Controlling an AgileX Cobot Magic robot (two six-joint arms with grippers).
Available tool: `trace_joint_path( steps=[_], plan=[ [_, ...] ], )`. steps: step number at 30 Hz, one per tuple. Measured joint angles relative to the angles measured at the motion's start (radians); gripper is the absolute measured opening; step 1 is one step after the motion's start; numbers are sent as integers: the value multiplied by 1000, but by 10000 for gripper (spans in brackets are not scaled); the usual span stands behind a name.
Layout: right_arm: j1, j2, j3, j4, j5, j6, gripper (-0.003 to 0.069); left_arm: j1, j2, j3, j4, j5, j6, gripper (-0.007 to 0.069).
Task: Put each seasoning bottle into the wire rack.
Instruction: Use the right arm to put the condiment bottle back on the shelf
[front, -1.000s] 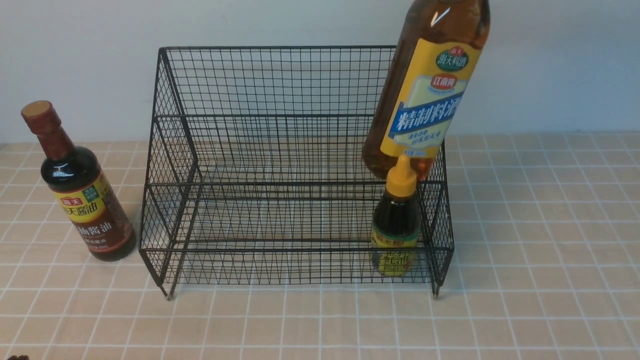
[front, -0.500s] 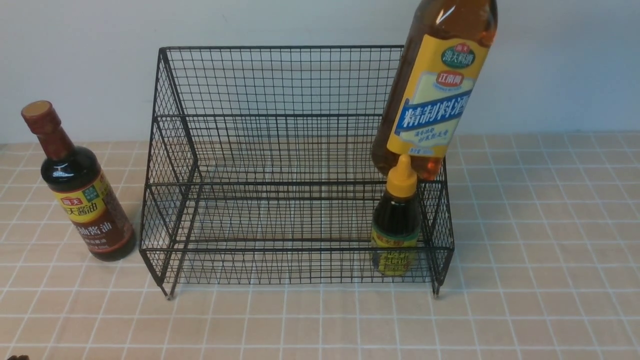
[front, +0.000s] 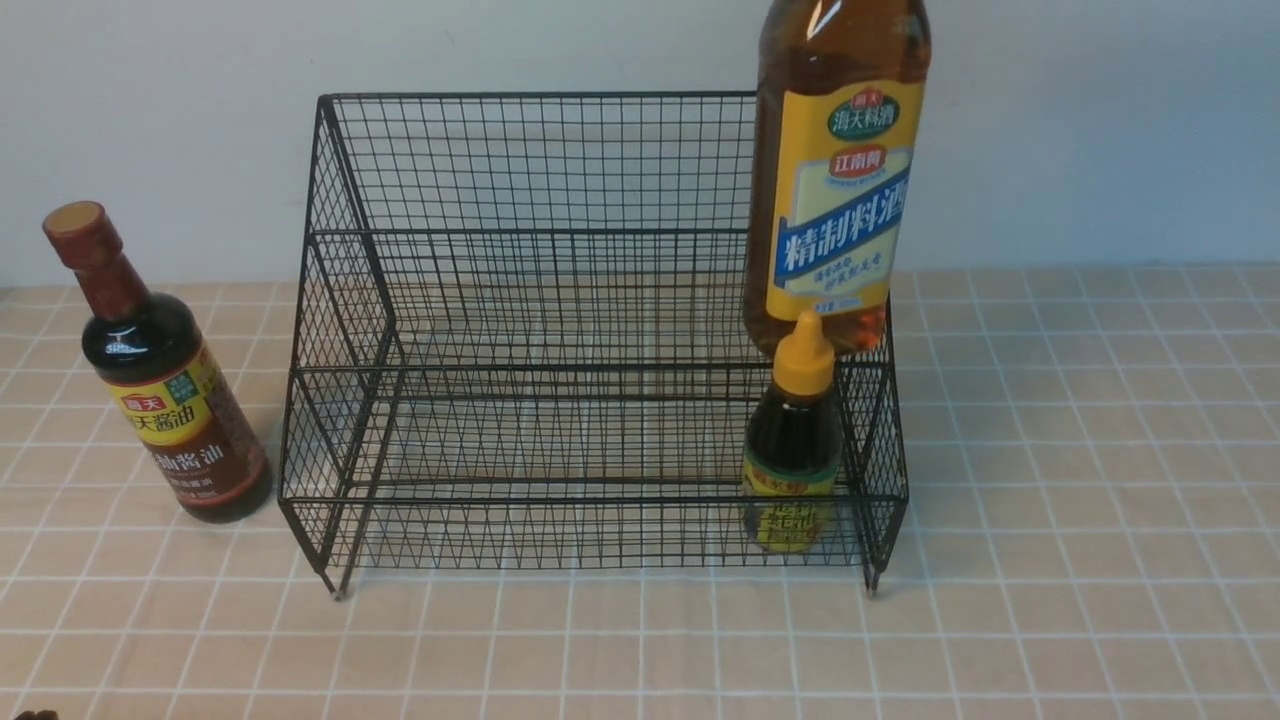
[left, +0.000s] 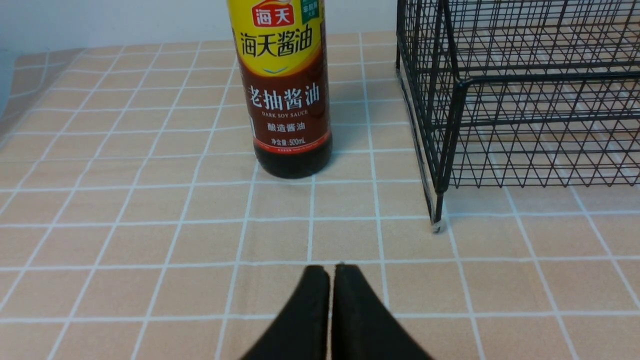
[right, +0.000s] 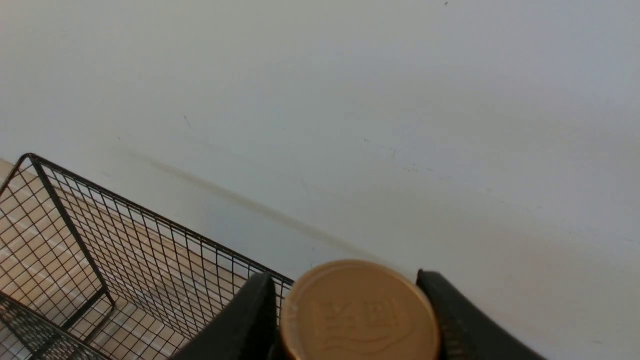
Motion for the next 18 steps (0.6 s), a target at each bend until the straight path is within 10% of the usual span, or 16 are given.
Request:
trace_joint_path(
  steps=[18],
  plan=[
    [21,1,4,-231,62,373,328,0,0,0,0,0,0,-7]
  ],
)
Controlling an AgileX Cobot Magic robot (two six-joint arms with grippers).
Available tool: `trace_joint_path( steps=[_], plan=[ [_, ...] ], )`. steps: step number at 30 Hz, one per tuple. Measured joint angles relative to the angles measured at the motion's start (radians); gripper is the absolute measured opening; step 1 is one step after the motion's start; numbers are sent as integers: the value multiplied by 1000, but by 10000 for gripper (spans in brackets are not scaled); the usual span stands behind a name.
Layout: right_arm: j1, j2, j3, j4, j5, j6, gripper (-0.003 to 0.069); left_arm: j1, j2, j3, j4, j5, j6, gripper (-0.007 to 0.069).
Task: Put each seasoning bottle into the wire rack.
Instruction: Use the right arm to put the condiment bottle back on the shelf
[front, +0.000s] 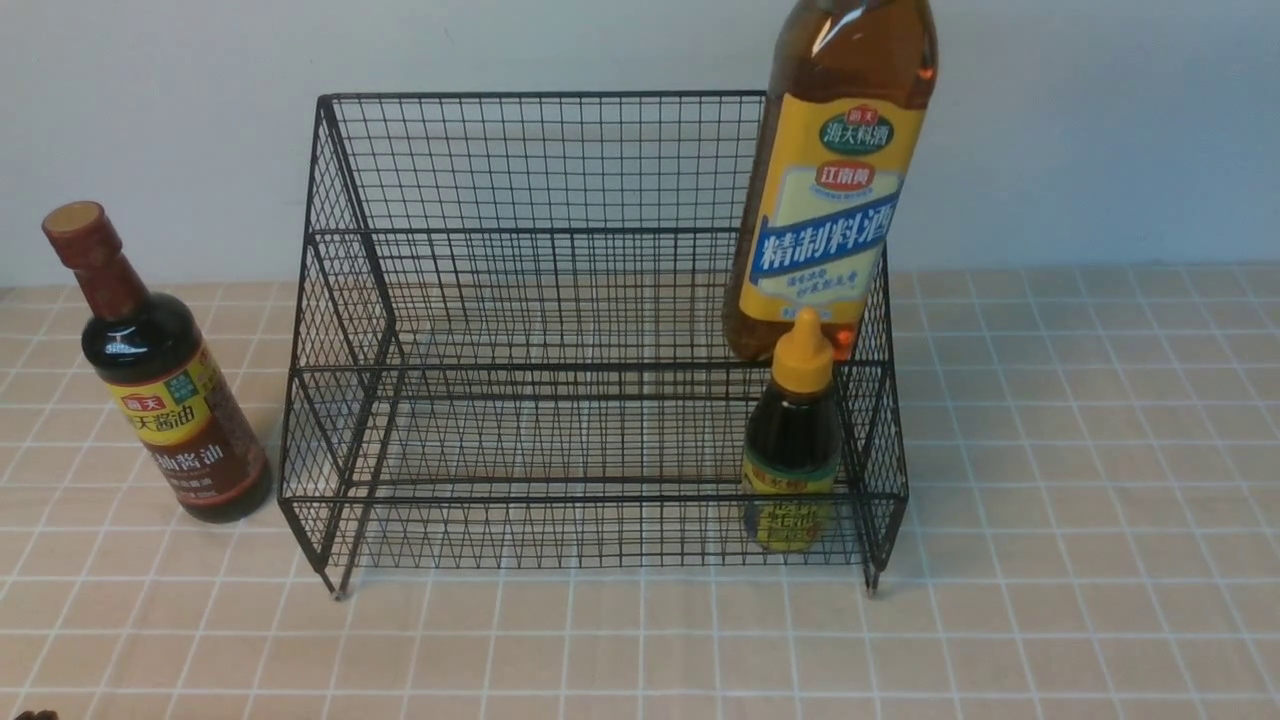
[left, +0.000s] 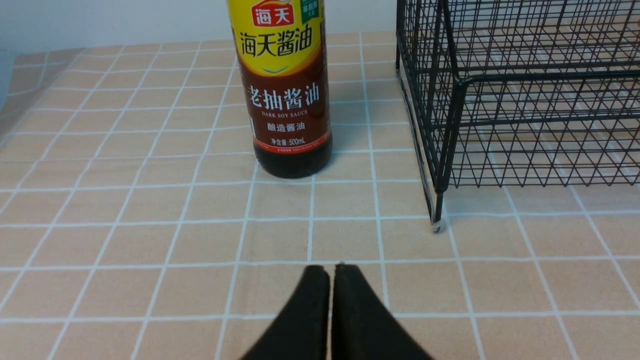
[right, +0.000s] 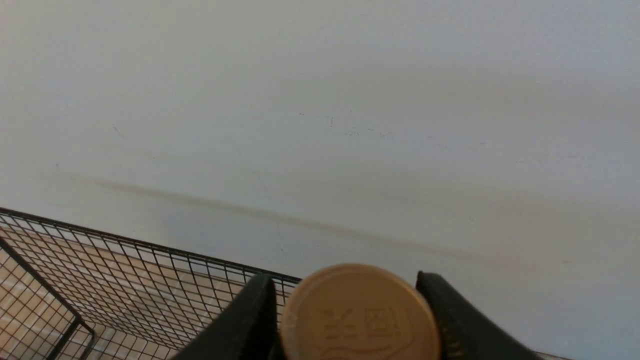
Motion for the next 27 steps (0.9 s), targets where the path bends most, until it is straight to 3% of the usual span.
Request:
trace_joint_path(
  steps=[27],
  plan=[
    [21,65,4,120,259,-193,328,0,0,0,0,0,0,-7]
  ],
)
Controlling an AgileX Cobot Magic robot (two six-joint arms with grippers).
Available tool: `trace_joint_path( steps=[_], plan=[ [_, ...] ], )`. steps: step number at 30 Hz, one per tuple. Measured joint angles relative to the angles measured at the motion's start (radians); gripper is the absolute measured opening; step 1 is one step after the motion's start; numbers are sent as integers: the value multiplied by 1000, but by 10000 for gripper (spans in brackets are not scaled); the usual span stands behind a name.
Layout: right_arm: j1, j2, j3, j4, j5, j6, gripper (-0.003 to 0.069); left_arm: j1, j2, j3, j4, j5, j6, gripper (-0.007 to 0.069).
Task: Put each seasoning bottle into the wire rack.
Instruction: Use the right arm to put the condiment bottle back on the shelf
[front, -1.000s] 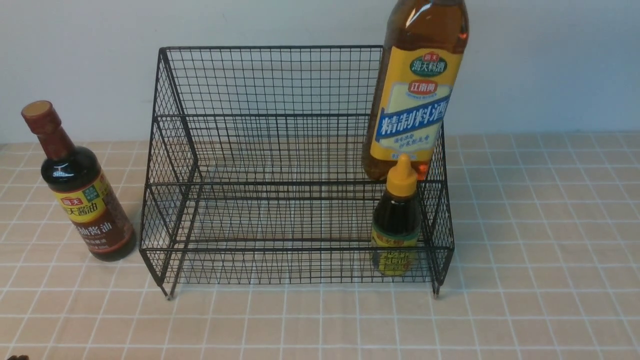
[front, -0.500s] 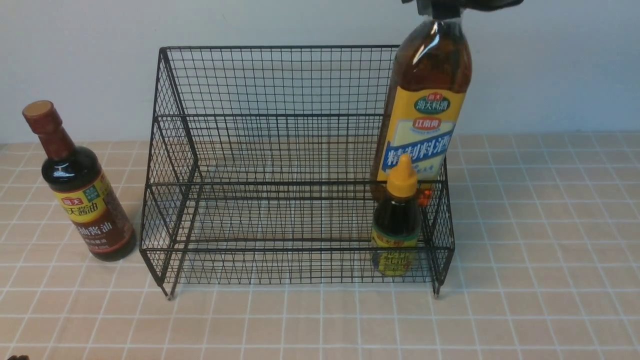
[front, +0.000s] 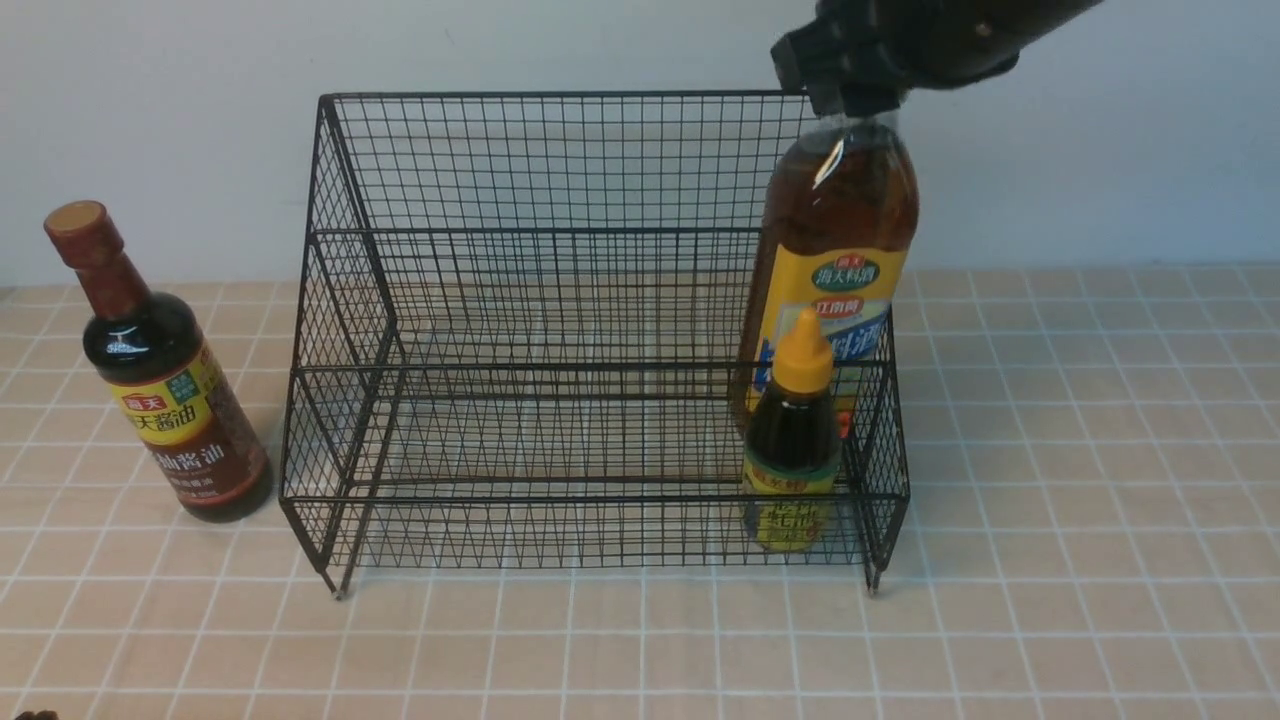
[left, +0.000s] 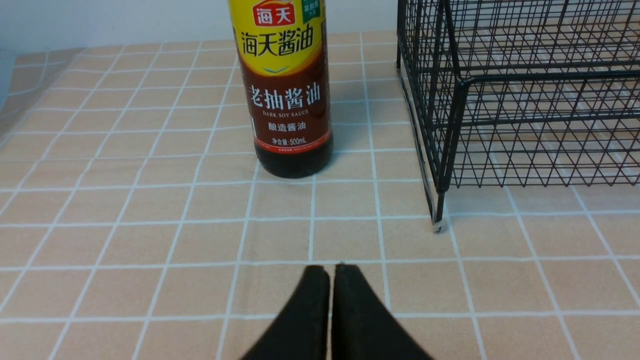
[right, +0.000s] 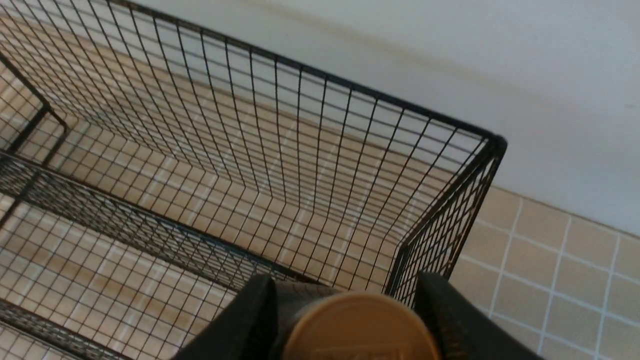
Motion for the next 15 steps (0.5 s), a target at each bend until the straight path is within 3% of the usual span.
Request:
trace_joint_path(
  steps=[15],
  plan=[
    [2,35,-7,15,4,-1,337,0,0,0,0,0,0,-7]
  ],
)
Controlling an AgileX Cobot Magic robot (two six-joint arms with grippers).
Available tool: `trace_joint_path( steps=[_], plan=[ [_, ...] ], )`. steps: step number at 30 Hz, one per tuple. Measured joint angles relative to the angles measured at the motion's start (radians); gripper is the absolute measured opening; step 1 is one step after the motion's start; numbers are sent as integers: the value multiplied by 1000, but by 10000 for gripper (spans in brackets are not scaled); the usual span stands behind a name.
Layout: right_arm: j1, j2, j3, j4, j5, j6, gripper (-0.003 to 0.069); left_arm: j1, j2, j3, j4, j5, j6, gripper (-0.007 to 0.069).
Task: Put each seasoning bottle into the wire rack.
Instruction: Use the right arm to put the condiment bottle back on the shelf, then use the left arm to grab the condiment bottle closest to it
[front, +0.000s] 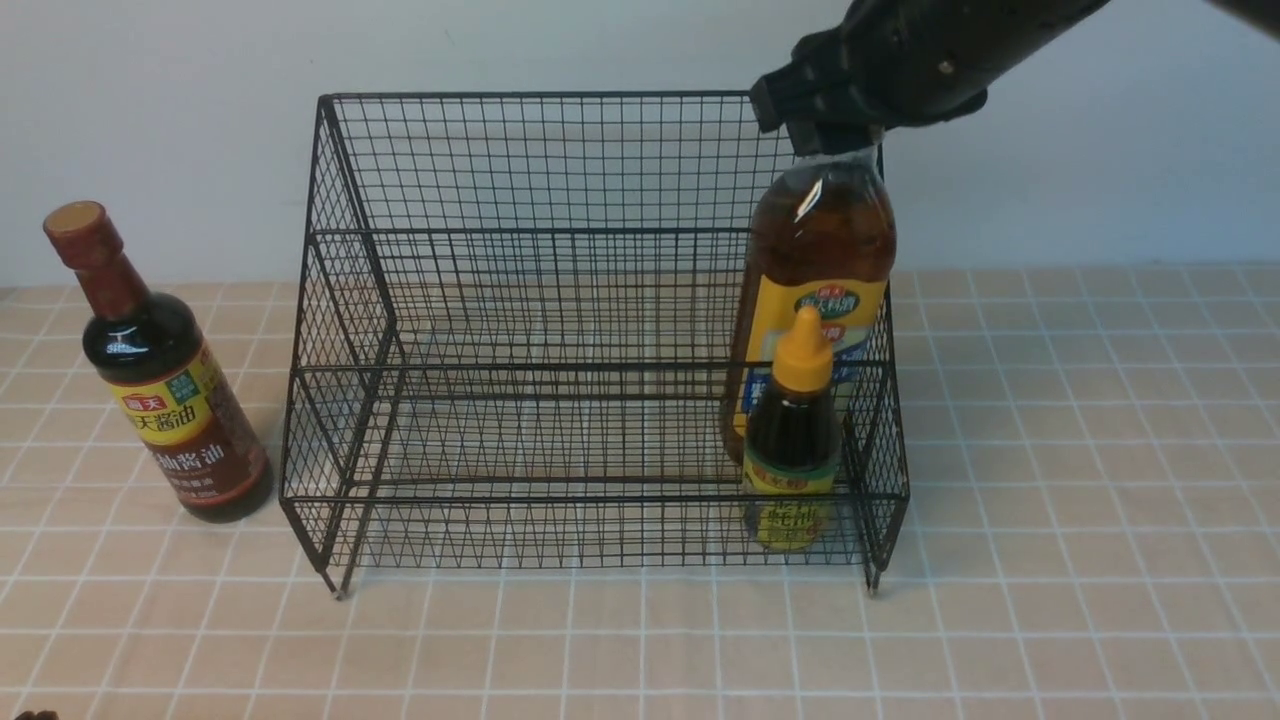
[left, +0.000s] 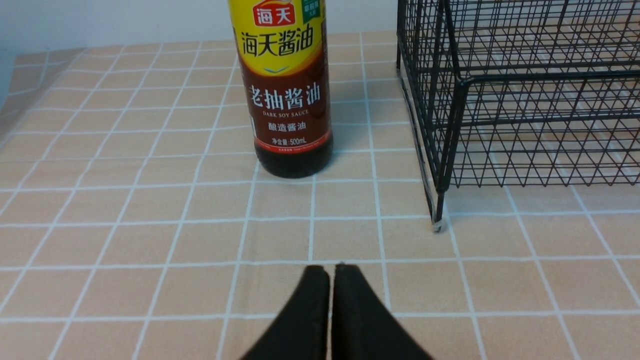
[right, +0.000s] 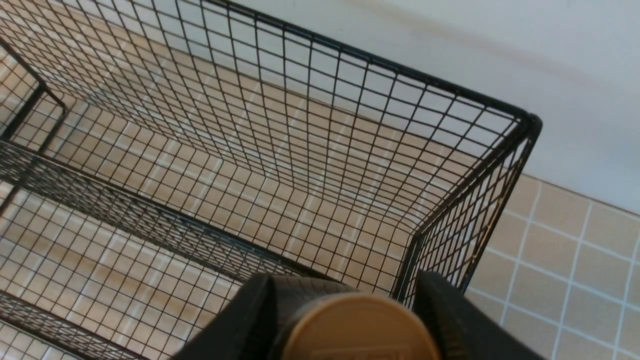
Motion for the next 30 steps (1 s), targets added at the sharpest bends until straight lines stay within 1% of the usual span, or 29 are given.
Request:
trace_joint_path(
  steps=[1,2,5,9,12,14,17,18,19,21,23,24,25,26,27,30],
  plan=[
    [0,-1,0,0,-1,0,340,0,0,0,0,0,0,-7],
    [0,-3,0,0,-5,1,360,0,0,0,0,0,0,-7],
    [0,-42,0,1,-26,1,464,0,0,0,0,0,0,-7],
    [0,-116,-2,-6,-30,1,523,0,0,0,0,0,0,-7],
    [0,-191,-2,-10,-33,1,527,0,0,0,0,0,0,-7],
    [0,-244,-4,-11,-32,1,517,0,0,0,0,0,0,-7],
    [0,-356,-9,-23,-10,1,440,0,0,0,0,0,0,-7],
    [0,-393,-10,-28,4,1,398,0,0,0,0,0,0,-7],
    [0,-429,-10,-35,30,1,344,0,0,0,0,0,0,-7],
    [0,-499,-10,-52,91,1,216,0,0,0,0,0,0,-7],
    [0,-533,-10,-56,120,1,146,0,0,0,0,0,0,-7],
    [0,-579,-10,-60,169,1,66,0,0,0,0,0,0,-7],
    [0,-617,-10,-60,208,1,28,0,0,0,0,0,0,-7],
    [0,-624,-9,-60,212,1,28,0,0,0,0,0,0,-7],
    [0,-678,5,-55,226,1,1,0,0,0,0,0,0,-7],
    [0,-803,93,-28,229,1,-12,0,0,0,0,0,0,-7]
  ],
)
